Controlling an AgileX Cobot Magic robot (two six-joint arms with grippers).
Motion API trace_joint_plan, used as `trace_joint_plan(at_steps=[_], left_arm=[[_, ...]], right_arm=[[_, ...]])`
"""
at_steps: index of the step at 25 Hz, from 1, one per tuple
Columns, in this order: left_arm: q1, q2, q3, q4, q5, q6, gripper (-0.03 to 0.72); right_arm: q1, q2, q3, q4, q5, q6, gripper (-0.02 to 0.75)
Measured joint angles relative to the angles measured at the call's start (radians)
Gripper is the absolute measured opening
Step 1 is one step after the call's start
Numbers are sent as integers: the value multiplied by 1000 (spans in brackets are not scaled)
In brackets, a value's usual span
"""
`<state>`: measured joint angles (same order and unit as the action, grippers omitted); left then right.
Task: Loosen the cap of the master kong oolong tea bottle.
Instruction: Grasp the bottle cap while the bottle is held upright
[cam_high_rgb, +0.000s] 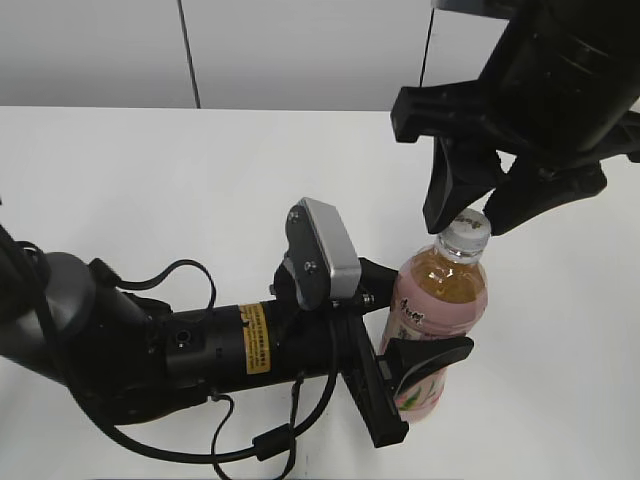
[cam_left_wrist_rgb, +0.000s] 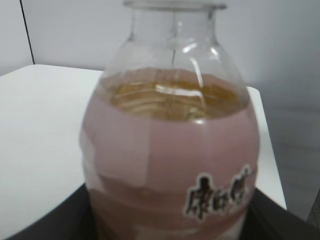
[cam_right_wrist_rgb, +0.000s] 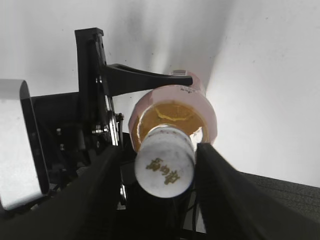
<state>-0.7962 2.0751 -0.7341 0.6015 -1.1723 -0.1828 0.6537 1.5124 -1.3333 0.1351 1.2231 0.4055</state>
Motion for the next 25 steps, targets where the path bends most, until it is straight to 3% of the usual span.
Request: trace_joint_plan(at_steps=[14, 19, 25], left_arm=[[0, 0, 0, 0, 0, 0, 393], [0, 0, 0, 0, 0, 0, 393], [0, 0, 0, 0, 0, 0, 393]], right_arm=[[0, 16, 0, 14, 0, 0, 365], [0, 16, 0, 8, 3, -16, 274], [0, 16, 0, 6, 3, -173, 272]])
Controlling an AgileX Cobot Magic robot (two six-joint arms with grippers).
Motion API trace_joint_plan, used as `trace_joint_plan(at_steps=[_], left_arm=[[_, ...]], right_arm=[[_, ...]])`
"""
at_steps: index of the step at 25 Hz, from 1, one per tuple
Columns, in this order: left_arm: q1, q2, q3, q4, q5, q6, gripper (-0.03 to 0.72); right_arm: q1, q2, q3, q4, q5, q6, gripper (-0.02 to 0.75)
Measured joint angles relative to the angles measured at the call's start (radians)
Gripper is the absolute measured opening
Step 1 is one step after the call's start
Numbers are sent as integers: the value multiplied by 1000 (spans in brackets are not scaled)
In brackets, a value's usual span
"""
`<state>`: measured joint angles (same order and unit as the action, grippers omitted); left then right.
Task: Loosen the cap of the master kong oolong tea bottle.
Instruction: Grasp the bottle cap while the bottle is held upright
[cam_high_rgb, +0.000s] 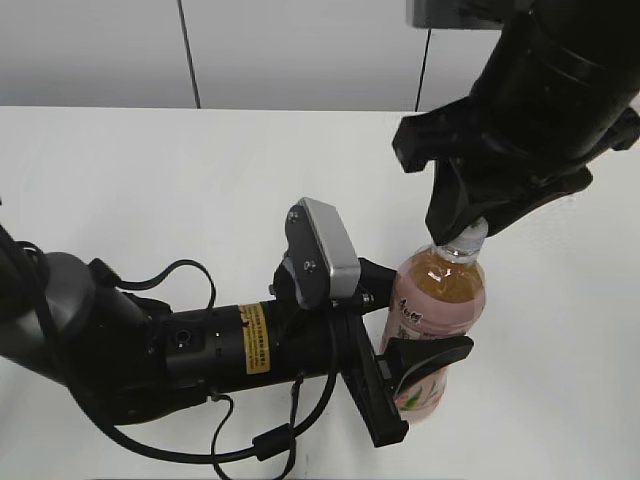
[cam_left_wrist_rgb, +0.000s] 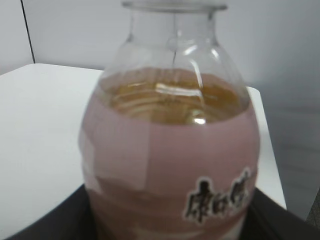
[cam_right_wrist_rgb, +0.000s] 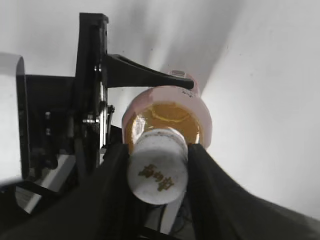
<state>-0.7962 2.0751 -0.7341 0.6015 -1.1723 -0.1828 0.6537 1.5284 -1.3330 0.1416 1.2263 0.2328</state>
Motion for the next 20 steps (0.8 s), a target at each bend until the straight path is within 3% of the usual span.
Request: trace_joint_plan(at_steps=[3, 12, 20], left_arm=[[0, 0, 0, 0, 0, 0, 393], [0, 0, 0, 0, 0, 0, 393], [0, 0, 0, -7, 0, -4, 393]], right_arm=[[0, 0, 0, 0, 0, -204, 272], [0, 0, 0, -6, 0, -1096, 272], [1, -1, 0, -48, -3, -1277, 272]])
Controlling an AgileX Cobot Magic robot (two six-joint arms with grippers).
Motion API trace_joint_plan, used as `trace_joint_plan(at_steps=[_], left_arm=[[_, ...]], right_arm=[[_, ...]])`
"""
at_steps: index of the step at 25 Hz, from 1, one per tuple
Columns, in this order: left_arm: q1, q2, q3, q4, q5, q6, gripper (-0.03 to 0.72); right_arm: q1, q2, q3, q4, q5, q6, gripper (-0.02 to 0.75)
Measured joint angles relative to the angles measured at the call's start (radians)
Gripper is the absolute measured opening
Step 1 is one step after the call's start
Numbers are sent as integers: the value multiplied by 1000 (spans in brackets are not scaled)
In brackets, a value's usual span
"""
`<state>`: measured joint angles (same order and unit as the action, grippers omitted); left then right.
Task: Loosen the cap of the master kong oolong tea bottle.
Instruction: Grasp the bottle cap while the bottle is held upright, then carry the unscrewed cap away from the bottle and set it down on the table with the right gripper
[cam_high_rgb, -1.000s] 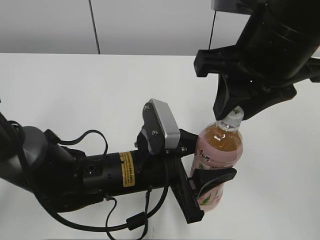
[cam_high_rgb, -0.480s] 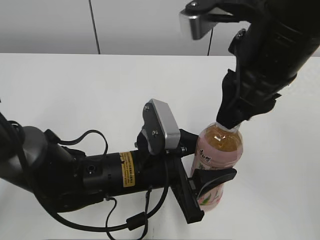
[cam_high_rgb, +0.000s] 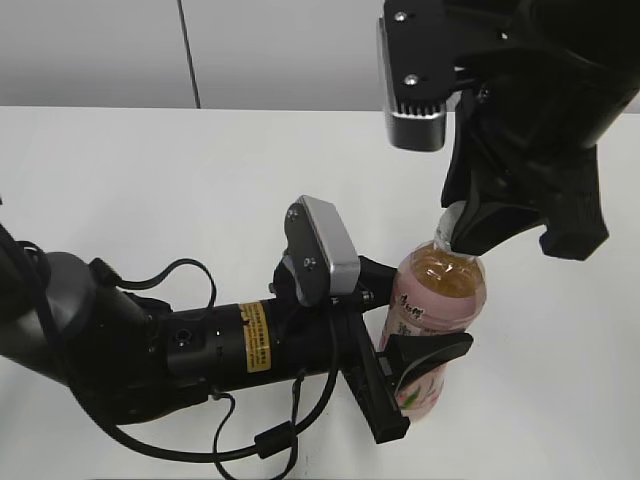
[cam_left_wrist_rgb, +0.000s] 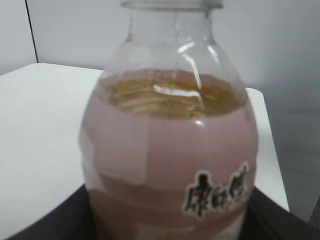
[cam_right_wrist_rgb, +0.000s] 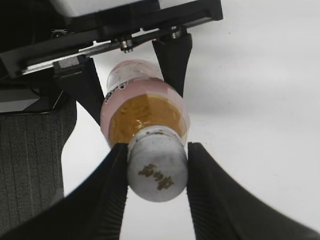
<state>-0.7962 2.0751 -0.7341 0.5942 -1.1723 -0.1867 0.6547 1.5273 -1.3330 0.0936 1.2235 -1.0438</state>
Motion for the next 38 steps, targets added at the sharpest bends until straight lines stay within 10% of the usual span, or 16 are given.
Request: trace_joint_plan(at_steps=[11, 26, 38], left_arm=[[0, 0, 0, 9, 0, 13, 393], [93, 0, 0, -46, -1, 18, 393], [95, 0, 0, -30, -4, 41, 393]], right_arm=[[-1, -29, -75, -24, 1, 14, 272], [-79, -29, -69, -152, 1, 619, 272], [-214, -29, 278, -143, -17, 945, 272]])
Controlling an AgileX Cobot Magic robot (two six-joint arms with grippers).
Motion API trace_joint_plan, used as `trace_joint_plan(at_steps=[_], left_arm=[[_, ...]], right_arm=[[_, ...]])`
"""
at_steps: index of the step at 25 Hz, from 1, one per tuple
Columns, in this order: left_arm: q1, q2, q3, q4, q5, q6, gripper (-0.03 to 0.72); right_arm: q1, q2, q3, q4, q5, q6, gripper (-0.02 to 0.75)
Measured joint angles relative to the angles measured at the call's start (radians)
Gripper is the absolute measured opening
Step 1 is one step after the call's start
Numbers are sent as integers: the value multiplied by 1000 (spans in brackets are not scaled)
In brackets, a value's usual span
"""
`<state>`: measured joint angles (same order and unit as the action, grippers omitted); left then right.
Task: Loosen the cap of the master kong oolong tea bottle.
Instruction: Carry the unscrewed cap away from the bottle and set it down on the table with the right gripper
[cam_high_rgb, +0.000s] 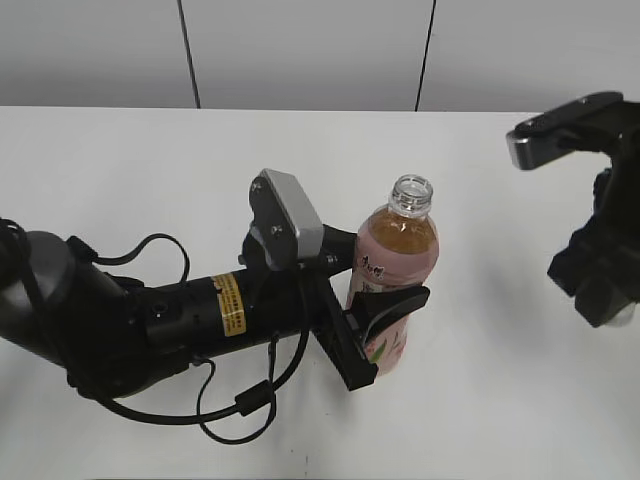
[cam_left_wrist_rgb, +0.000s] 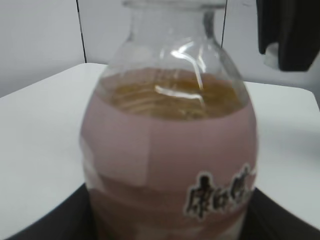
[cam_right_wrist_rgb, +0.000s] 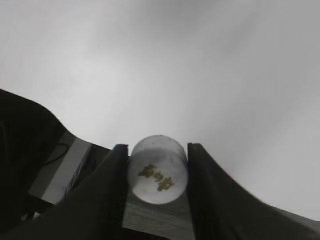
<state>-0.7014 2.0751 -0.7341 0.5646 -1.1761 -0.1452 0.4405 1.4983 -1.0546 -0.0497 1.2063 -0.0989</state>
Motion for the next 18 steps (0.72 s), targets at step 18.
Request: trace_joint_plan(at_steps=[18], left_arm=[[1, 0, 0, 34, -4, 8, 393]], right_arm=[[0, 282, 123, 32, -316, 63, 272]])
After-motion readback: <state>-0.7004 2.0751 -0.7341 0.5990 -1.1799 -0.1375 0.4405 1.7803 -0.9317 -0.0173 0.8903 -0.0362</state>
